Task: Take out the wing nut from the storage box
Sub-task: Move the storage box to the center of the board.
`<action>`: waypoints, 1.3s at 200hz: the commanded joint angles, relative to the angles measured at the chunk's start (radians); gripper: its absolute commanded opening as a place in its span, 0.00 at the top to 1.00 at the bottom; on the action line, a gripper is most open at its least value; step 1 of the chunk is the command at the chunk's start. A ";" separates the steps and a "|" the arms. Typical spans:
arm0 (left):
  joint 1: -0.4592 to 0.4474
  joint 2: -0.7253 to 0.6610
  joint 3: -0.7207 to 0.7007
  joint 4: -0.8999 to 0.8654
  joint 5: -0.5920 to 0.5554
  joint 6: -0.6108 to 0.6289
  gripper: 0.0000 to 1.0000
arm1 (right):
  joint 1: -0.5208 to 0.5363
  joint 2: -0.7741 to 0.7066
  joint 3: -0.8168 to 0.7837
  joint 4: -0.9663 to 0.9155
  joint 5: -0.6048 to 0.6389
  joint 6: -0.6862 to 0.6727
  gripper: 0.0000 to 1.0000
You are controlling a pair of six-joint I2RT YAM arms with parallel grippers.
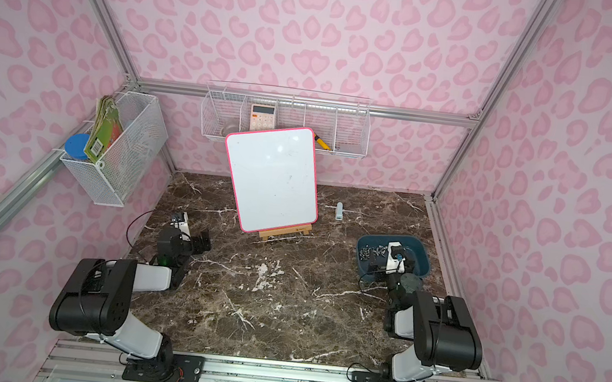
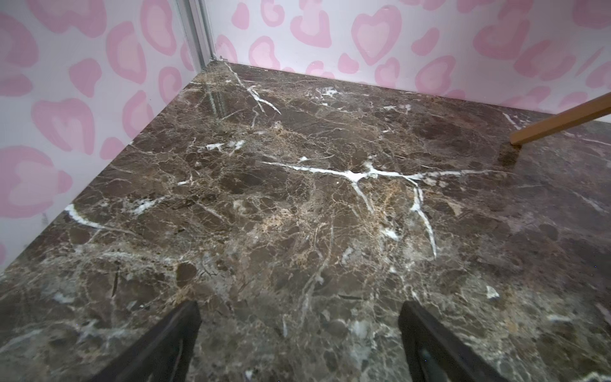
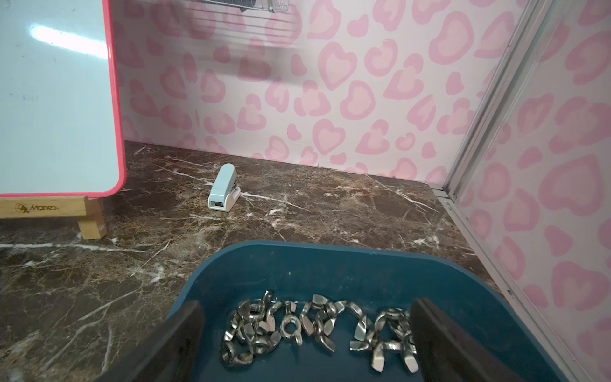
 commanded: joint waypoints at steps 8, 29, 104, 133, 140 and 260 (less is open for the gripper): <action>0.001 -0.028 0.025 -0.078 0.008 -0.012 0.01 | 0.000 -0.001 -0.001 0.033 -0.011 -0.005 0.01; 0.000 -0.027 0.024 -0.074 0.007 -0.012 0.02 | 0.000 0.000 -0.001 0.033 -0.012 -0.005 0.01; 0.000 -0.028 0.025 -0.074 0.006 -0.011 0.02 | -0.001 0.001 0.032 -0.028 0.098 0.041 0.01; 0.000 -0.027 0.024 -0.076 0.007 -0.012 0.02 | -0.001 0.001 0.032 -0.026 0.105 0.042 0.01; 0.001 -0.027 0.025 -0.075 0.007 -0.011 0.01 | -0.001 0.001 0.031 -0.025 0.105 0.042 0.01; 0.014 -0.143 0.137 -0.344 -0.088 -0.069 0.02 | 0.037 -0.133 -0.033 -0.016 0.260 0.046 0.01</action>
